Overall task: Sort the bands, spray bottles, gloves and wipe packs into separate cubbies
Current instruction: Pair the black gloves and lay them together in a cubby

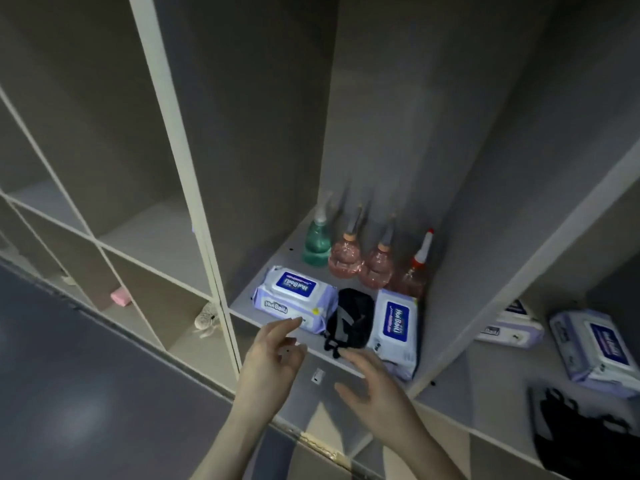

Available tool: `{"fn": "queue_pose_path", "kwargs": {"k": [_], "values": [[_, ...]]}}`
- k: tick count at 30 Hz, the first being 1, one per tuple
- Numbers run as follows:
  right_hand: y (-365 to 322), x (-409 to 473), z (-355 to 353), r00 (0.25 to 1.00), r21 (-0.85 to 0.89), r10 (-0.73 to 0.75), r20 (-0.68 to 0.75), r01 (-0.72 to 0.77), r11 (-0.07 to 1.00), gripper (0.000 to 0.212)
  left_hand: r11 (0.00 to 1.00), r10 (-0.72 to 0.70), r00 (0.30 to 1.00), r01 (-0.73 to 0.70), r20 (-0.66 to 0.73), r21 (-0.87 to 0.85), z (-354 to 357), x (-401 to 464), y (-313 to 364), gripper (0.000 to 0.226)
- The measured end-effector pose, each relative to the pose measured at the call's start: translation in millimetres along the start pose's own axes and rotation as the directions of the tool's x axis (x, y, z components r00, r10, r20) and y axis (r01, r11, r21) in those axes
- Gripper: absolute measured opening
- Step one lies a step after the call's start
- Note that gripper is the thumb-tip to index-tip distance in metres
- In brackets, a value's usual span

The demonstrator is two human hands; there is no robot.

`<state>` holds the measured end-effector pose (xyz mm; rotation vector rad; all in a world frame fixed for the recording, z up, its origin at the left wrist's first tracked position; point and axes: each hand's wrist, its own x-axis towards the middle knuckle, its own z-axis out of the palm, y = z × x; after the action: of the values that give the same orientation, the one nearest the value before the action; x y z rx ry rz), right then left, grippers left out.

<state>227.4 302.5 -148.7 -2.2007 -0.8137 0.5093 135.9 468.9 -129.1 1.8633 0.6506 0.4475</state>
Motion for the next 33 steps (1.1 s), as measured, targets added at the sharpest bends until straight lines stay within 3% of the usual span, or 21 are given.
{"fn": "queue_pose_path", "kwargs": {"k": [7, 12, 18, 20, 22, 27, 33], "values": [[-0.3, 69.1, 45.2, 0.975, -0.147, 0.224, -0.002, -0.221, 0.964, 0.057, 1.0, 0.023, 0.995, -0.023, 0.101, 0.0, -43.1, 42.9, -16.6, 0.039], [14.3, 95.5, 59.7, 0.94, -0.312, 0.332, 0.077, -0.294, 0.904, 0.048, 0.999, 0.03, 0.991, -0.027, 0.131, -0.022, -47.5, 61.1, -20.7, 0.037], [34.5, 100.0, 61.1, 0.917, -0.428, 0.389, 0.086, -0.318, 0.846, 0.057, 1.0, -0.001, 0.989, 0.004, 0.145, -0.016, -47.0, 70.1, -14.8, 0.032], [32.7, 103.0, 57.5, 0.913, -0.286, 0.404, 0.055, -0.374, 0.882, 0.057, 1.0, -0.023, 0.986, 0.021, 0.163, 0.009, -46.6, 75.8, -11.3, 0.028], [30.0, 107.8, 53.1, 0.908, -0.019, 0.418, 0.001, -0.418, 0.908, 0.059, 0.998, -0.053, 0.981, 0.046, 0.188, 0.037, -44.4, 81.4, -7.5, 0.027], [20.6, 111.7, 33.5, 0.842, 0.54, 0.453, -0.291, -0.246, 0.805, 0.039, 0.993, -0.117, 0.951, 0.118, 0.287, 0.014, -30.8, 94.4, 6.4, 0.022], [-7.3, 97.1, -1.2, 0.845, 0.79, 0.41, -0.343, 0.024, 0.612, 0.034, 0.971, -0.21, 0.882, 0.239, 0.421, -0.016, -11.1, 110.5, 16.7, 0.017]]}}
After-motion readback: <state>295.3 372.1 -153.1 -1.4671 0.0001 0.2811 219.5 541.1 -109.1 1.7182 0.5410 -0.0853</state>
